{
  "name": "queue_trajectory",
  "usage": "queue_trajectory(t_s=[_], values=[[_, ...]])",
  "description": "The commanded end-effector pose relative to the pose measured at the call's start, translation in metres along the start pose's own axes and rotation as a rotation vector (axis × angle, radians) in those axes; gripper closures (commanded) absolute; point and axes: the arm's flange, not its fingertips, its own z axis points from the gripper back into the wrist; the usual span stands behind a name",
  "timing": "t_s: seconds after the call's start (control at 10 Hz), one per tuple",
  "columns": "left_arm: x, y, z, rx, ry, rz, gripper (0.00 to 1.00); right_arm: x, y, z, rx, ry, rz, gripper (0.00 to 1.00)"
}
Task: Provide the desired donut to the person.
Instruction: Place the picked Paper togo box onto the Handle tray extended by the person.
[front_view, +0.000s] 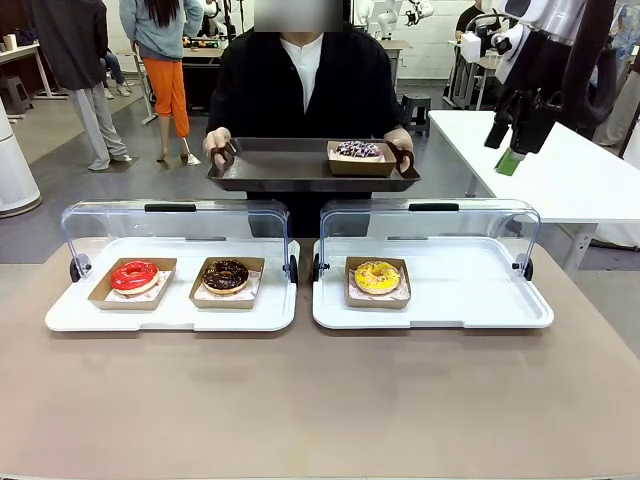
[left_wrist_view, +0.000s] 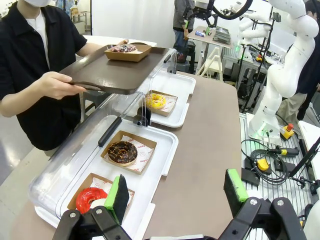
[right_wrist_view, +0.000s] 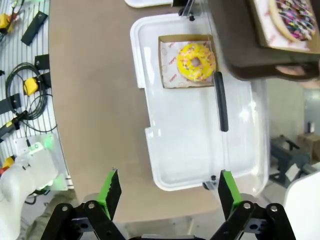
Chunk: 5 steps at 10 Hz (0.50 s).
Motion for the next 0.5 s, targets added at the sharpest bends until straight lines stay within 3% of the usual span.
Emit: queue_trajectory(t_s=[0.0, 0.4], values=[[0.0033, 0.0000, 0.0004, 0.009, -0.012, 0.010, 0.00, -0.0017, 0.0009, 0.0060, -0.004, 0.000, -0.003, 0.00], [0.0033, 0.0000, 0.0004, 0.009, -0.012, 0.010, 0.00, -0.0017, 0.0009, 0.0060, -0.004, 0.000, -0.003, 0.00]])
